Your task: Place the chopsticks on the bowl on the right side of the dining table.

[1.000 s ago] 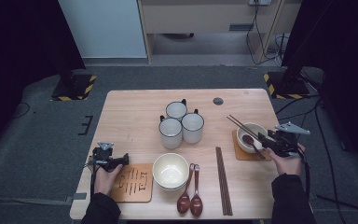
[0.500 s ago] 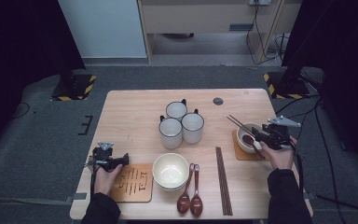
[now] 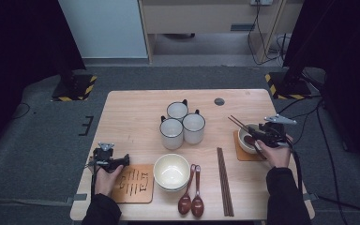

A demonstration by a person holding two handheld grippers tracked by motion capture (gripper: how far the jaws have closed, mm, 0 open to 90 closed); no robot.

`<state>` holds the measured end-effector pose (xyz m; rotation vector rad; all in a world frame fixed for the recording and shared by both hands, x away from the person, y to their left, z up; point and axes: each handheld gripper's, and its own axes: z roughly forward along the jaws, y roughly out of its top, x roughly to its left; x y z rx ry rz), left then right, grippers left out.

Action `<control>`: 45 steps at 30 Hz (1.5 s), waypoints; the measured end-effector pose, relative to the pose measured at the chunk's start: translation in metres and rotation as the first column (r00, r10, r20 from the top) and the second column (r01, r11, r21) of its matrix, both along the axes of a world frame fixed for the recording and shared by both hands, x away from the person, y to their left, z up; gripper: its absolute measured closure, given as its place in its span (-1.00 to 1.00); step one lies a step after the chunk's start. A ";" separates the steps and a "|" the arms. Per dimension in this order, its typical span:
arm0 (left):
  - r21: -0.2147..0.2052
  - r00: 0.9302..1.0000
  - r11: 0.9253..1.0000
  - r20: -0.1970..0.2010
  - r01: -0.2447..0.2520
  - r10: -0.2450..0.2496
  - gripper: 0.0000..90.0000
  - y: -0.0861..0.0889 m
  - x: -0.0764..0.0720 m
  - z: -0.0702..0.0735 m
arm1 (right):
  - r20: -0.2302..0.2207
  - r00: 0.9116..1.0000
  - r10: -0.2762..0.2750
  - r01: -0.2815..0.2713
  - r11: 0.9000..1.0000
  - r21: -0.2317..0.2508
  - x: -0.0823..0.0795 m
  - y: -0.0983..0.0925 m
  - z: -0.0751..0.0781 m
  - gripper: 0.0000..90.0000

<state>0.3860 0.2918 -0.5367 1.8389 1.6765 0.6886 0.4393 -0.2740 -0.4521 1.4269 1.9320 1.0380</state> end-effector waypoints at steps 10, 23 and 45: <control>0.000 1.000 1.000 0.000 0.000 0.000 -0.99 0.000 0.000 0.000 | -0.038 0.999 0.003 -0.002 1.000 0.009 0.005 -0.002 -0.010 0.10; 0.000 1.000 1.000 0.000 0.000 0.000 -0.99 0.000 0.000 0.000 | -0.084 0.995 0.049 -0.049 0.999 0.003 0.009 0.005 -0.017 0.09; 0.000 1.000 1.000 0.000 0.000 0.000 -0.99 0.000 0.000 0.000 | -0.124 0.983 0.137 -0.139 0.990 -0.010 0.005 0.007 -0.014 0.23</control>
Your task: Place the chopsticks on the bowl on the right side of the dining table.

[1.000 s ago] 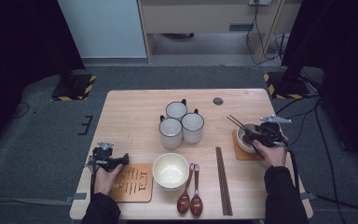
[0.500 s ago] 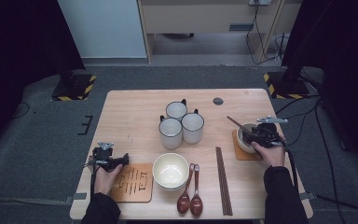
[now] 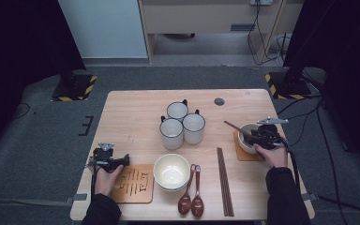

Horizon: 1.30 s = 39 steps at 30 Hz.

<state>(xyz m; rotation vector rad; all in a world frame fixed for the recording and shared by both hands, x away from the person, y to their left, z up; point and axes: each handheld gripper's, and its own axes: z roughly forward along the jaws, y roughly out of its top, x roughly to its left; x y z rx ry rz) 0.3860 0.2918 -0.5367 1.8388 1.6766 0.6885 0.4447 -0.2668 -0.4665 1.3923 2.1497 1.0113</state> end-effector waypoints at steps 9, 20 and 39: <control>0.000 1.000 1.000 0.000 0.000 0.000 -0.99 0.000 0.000 0.000 | -0.007 1.000 0.028 -0.029 1.000 -0.008 -0.002 0.003 0.001 0.22; 0.000 1.000 1.000 0.000 0.000 0.000 -0.99 0.000 0.000 0.000 | 0.082 0.997 -0.012 0.010 1.000 0.021 -0.009 -0.004 0.014 0.13; 0.000 1.000 1.000 0.000 0.000 0.000 -0.99 0.000 0.000 0.000 | 0.172 0.978 -0.116 0.115 0.993 0.016 -0.049 -0.032 0.028 0.24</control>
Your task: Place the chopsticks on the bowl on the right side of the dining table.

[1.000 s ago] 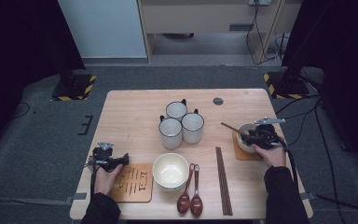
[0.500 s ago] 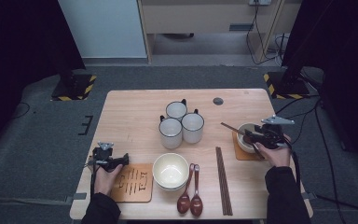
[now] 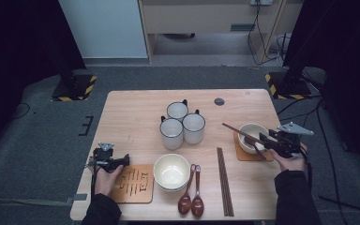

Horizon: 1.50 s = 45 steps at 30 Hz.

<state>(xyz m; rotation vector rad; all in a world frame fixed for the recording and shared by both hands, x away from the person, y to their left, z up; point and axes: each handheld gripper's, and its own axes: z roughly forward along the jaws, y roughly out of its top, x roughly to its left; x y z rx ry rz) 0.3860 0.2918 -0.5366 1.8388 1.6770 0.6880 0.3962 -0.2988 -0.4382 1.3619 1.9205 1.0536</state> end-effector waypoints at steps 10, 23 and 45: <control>0.000 1.000 1.000 0.000 0.000 0.000 -0.99 0.000 0.000 0.000 | 0.003 1.000 -0.021 0.021 1.000 -0.021 -0.022 -0.008 -0.004 0.40; 0.000 1.000 1.000 0.000 0.000 0.000 -0.99 0.000 0.000 0.000 | -0.044 0.998 -0.047 0.045 0.997 -0.056 -0.040 -0.011 -0.020 0.59; 0.000 1.000 1.000 0.000 0.000 0.000 -0.99 0.000 0.000 0.000 | -0.087 0.990 -0.110 0.105 0.993 -0.060 -0.035 -0.022 -0.033 0.58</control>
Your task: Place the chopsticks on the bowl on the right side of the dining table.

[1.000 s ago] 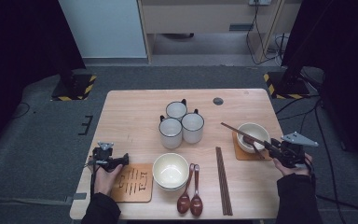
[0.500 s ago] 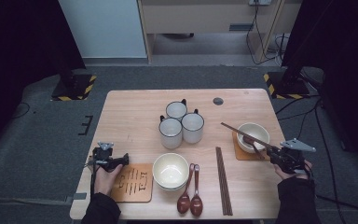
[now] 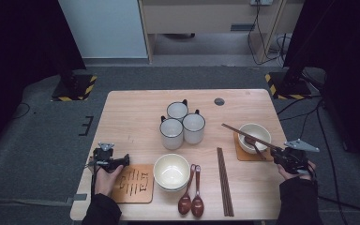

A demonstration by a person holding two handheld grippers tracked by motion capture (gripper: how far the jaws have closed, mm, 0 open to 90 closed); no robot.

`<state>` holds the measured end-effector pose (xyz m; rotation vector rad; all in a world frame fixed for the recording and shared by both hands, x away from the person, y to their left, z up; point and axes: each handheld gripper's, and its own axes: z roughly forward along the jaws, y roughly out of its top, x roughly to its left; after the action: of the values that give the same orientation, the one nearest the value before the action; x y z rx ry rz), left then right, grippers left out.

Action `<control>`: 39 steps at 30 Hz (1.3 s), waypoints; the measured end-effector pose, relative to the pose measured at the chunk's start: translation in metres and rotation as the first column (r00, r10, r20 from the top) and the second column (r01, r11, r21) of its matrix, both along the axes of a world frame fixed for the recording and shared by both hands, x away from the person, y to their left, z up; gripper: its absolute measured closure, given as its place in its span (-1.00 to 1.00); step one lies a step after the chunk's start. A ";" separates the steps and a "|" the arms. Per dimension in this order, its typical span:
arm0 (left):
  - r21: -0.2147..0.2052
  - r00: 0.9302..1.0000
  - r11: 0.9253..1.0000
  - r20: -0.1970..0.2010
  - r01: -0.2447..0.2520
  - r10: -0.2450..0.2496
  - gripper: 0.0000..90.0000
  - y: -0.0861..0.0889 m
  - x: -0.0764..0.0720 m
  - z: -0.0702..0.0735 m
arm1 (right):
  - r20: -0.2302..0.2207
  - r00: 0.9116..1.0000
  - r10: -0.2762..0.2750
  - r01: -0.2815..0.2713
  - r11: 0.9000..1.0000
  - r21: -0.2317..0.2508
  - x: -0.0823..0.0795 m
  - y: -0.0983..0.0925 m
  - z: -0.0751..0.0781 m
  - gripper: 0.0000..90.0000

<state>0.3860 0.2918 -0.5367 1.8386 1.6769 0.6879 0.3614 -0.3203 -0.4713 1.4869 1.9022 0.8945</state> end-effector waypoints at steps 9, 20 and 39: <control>0.001 1.000 1.000 0.000 0.000 0.000 -0.99 0.000 0.000 0.000 | 0.000 1.000 -0.016 0.016 1.000 0.003 0.004 -0.005 -0.002 0.56; 0.000 1.000 1.000 0.000 0.000 0.000 -0.99 0.000 0.000 0.000 | 0.008 0.999 -0.032 0.032 0.999 0.003 0.009 -0.009 -0.004 0.51; 0.000 1.000 1.000 0.000 0.000 0.000 -0.99 0.000 0.000 0.000 | 0.031 0.999 -0.017 0.017 1.000 0.006 0.009 -0.009 -0.001 0.47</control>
<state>0.3860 0.2918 -0.5366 1.8391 1.6768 0.6879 0.3708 -0.3295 -0.4726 1.4817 1.8631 0.9112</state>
